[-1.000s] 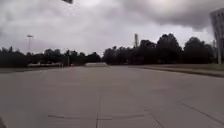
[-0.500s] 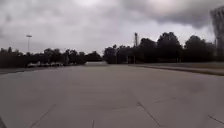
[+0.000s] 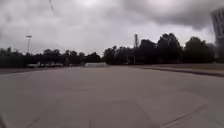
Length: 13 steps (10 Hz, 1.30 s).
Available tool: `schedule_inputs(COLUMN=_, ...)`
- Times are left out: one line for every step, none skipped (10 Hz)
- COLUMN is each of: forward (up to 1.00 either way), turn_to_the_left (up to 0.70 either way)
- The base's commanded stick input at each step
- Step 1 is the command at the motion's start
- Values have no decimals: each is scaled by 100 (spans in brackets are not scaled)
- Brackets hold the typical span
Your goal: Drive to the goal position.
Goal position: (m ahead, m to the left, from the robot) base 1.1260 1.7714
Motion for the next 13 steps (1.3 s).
schedule_inputs(forward=100, turn_to_the_left=-4)
schedule_inputs(forward=100, turn_to_the_left=-4)
schedule_inputs(forward=100, turn_to_the_left=-4)
schedule_inputs(forward=100, turn_to_the_left=-4)
schedule_inputs(forward=100, turn_to_the_left=-4)
schedule_inputs(forward=100, turn_to_the_left=-4)
schedule_inputs(forward=100, turn_to_the_left=-4)
schedule_inputs(forward=100, turn_to_the_left=-4)
schedule_inputs(forward=100, turn_to_the_left=-4)
schedule_inputs(forward=100, turn_to_the_left=-4)
schedule_inputs(forward=100, turn_to_the_left=-4)
schedule_inputs(forward=100, turn_to_the_left=-4)
schedule_inputs(forward=100, turn_to_the_left=-5)
